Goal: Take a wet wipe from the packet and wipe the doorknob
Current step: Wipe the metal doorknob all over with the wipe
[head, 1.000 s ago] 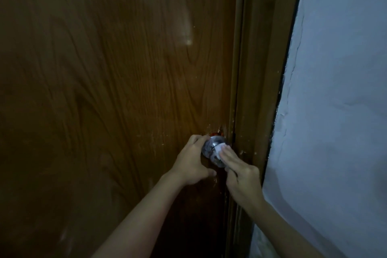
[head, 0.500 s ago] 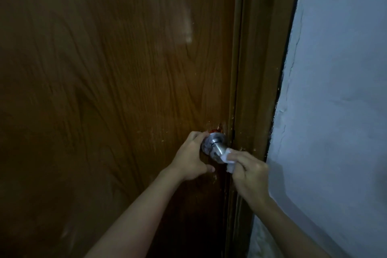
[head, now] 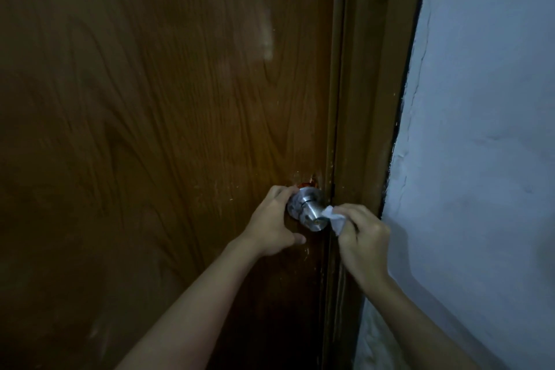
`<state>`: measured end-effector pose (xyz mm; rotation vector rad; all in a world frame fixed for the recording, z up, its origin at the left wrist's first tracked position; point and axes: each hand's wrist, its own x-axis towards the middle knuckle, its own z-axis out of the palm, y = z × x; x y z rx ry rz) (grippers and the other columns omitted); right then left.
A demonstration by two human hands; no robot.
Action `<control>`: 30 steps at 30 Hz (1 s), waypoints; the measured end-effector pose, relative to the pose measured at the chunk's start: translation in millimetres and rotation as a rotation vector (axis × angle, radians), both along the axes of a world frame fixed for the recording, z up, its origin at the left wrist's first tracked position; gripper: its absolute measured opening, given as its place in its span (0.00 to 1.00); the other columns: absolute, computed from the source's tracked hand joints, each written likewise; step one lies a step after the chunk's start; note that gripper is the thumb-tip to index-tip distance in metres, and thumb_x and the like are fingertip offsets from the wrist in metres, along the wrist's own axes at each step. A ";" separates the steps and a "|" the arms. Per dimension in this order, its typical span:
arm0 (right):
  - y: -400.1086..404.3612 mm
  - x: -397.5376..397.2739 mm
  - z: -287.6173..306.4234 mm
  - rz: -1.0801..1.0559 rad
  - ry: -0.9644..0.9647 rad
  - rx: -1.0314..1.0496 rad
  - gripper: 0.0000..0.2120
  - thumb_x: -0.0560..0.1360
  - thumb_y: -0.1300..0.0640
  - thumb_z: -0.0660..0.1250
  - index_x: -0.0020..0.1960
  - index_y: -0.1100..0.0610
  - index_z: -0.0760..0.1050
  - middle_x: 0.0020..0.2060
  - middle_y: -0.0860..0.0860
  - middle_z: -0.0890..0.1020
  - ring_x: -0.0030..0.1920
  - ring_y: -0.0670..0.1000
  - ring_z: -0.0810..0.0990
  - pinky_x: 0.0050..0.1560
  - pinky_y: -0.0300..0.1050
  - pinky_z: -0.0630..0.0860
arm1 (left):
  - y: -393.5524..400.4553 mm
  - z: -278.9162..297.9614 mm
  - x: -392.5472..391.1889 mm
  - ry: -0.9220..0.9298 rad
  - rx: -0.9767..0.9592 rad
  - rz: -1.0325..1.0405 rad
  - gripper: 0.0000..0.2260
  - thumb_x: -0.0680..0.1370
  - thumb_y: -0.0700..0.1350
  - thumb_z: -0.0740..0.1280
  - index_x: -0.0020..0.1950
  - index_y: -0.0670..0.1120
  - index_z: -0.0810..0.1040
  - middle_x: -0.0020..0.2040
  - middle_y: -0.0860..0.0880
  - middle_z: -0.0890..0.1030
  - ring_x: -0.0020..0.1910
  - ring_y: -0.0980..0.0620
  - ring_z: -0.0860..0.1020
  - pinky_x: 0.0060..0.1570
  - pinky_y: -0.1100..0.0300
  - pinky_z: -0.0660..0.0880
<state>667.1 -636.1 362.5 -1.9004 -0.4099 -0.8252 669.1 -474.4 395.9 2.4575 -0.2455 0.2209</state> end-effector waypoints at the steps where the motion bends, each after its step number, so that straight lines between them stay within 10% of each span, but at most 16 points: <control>1: 2.5 2.7 1.3 0.013 0.025 -0.025 0.14 0.71 0.67 0.59 0.52 0.65 0.79 0.49 0.59 0.83 0.49 0.42 0.76 0.50 0.19 0.66 | 0.0 -0.1 -0.2 0.000 -0.001 0.000 0.43 0.63 0.42 0.78 0.73 0.46 0.60 0.67 0.51 0.65 0.67 0.51 0.67 0.67 0.58 0.67; 6: 19.1 5.8 -14.4 0.211 0.213 -0.161 0.23 0.76 0.70 0.58 0.70 0.59 0.63 0.67 0.50 0.68 0.68 0.47 0.65 0.65 0.31 0.63 | 1.3 0.6 0.3 0.007 0.003 -0.003 0.42 0.64 0.42 0.78 0.73 0.46 0.59 0.68 0.51 0.64 0.67 0.51 0.66 0.67 0.56 0.67; 14: 3.4 5.3 -2.6 0.755 1.063 1.188 0.22 0.65 0.76 0.54 0.57 0.67 0.70 0.64 0.66 0.70 0.61 0.61 0.73 0.56 0.53 0.73 | 5.0 1.4 1.8 0.026 0.057 -0.012 0.44 0.63 0.40 0.78 0.74 0.47 0.57 0.70 0.52 0.62 0.69 0.52 0.65 0.64 0.64 0.63; 21: 18.1 11.7 -0.9 0.784 1.132 1.551 0.37 0.64 0.76 0.53 0.71 0.61 0.56 0.71 0.68 0.58 0.68 0.68 0.62 0.61 0.65 0.70 | 7.2 2.0 0.1 0.037 0.074 -0.025 0.45 0.63 0.37 0.77 0.74 0.47 0.56 0.70 0.52 0.61 0.69 0.52 0.65 0.61 0.67 0.64; 25: 6.3 17.6 10.2 0.754 1.137 1.519 0.40 0.63 0.79 0.51 0.72 0.57 0.53 0.69 0.70 0.58 0.62 0.73 0.66 0.38 0.66 0.79 | 7.4 1.5 -0.8 0.044 0.090 -0.024 0.45 0.64 0.36 0.77 0.75 0.48 0.55 0.71 0.52 0.60 0.70 0.51 0.64 0.63 0.64 0.65; 30: 14.8 11.3 25.1 0.546 1.158 1.058 0.38 0.63 0.79 0.57 0.71 0.62 0.56 0.69 0.69 0.60 0.67 0.67 0.65 0.64 0.62 0.69 | 7.4 2.2 -0.8 0.040 0.101 -0.029 0.45 0.64 0.37 0.77 0.75 0.47 0.55 0.71 0.52 0.61 0.70 0.51 0.63 0.63 0.66 0.62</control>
